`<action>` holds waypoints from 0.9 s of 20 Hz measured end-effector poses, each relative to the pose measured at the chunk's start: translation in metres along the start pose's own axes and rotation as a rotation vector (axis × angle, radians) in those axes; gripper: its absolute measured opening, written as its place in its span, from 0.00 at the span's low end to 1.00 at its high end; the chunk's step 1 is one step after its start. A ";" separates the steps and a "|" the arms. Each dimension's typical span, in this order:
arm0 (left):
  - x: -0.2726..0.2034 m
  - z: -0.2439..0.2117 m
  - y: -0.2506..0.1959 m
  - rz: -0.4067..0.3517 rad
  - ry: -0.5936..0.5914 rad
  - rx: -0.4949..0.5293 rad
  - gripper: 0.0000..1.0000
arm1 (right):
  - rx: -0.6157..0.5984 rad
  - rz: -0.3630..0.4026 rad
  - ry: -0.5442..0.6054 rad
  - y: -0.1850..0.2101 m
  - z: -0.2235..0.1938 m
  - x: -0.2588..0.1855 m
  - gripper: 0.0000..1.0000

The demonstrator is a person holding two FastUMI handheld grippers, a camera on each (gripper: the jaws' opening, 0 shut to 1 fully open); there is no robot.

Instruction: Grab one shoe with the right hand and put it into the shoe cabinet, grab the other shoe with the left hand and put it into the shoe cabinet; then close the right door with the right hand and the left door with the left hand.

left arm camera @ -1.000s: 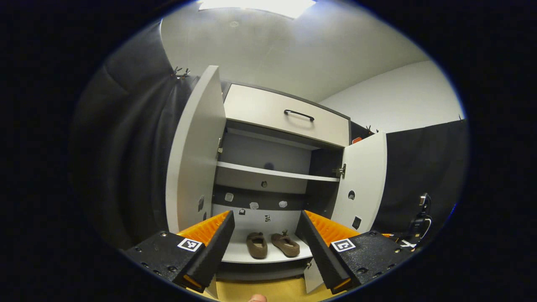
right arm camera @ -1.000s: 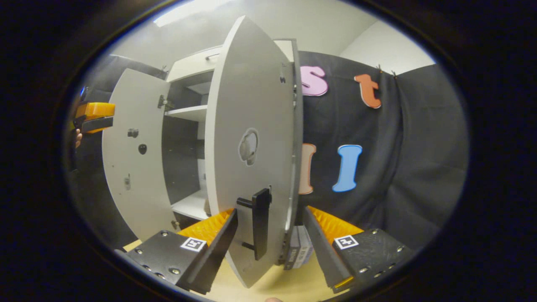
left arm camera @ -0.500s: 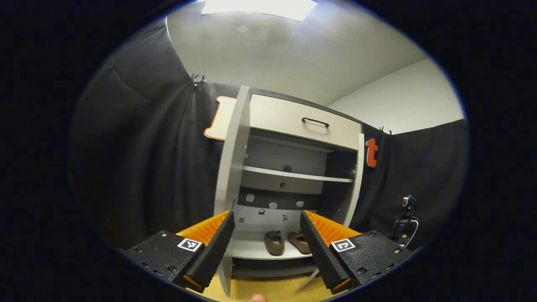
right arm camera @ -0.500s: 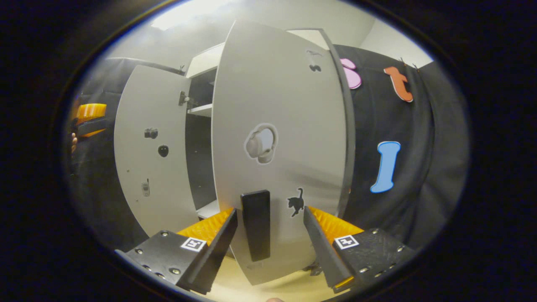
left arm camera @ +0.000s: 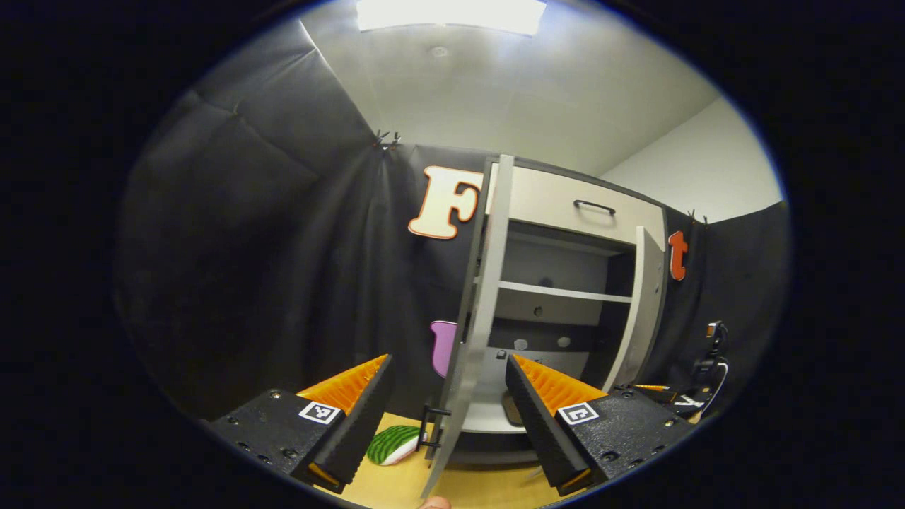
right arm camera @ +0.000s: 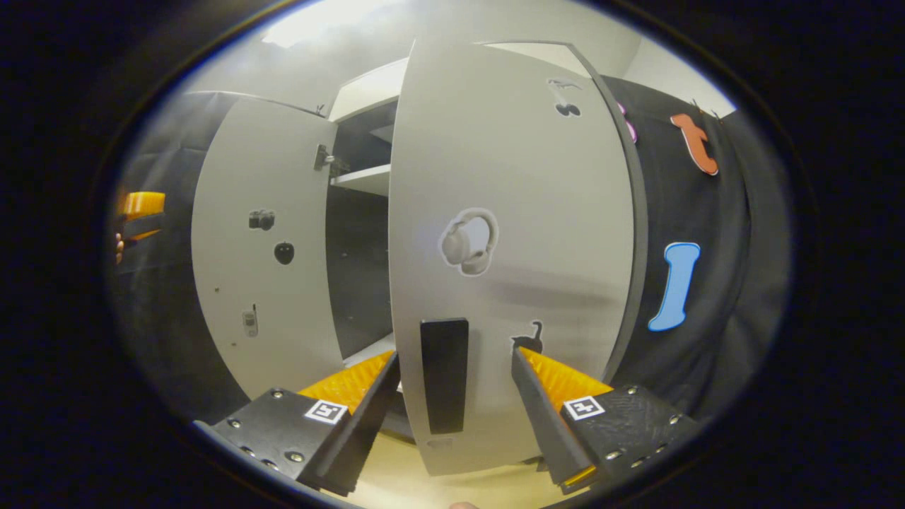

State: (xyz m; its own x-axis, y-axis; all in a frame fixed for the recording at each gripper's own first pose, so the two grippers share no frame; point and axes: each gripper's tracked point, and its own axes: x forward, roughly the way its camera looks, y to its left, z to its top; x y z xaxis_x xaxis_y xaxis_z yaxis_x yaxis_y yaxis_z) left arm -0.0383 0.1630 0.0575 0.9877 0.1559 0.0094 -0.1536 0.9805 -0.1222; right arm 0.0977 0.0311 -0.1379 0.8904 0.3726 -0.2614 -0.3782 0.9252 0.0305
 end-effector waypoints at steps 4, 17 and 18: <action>0.029 -0.027 0.016 0.006 0.057 -0.034 1.00 | -0.005 -0.026 -0.006 -0.008 0.003 -0.006 0.93; 0.055 -0.058 0.003 -0.086 0.144 -0.088 0.95 | 0.014 -0.100 -0.006 -0.030 0.002 -0.022 0.93; 0.057 -0.060 -0.005 -0.106 0.148 -0.096 0.95 | 0.017 -0.098 -0.007 -0.028 0.003 -0.021 0.95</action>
State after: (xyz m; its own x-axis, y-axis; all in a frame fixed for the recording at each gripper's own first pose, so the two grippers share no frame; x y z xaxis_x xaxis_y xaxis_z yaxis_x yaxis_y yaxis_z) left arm 0.0202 0.1594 -0.0013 0.9927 0.0261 -0.1178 -0.0520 0.9736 -0.2223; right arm 0.0900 -0.0027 -0.1306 0.9246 0.2810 -0.2573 -0.2852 0.9582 0.0216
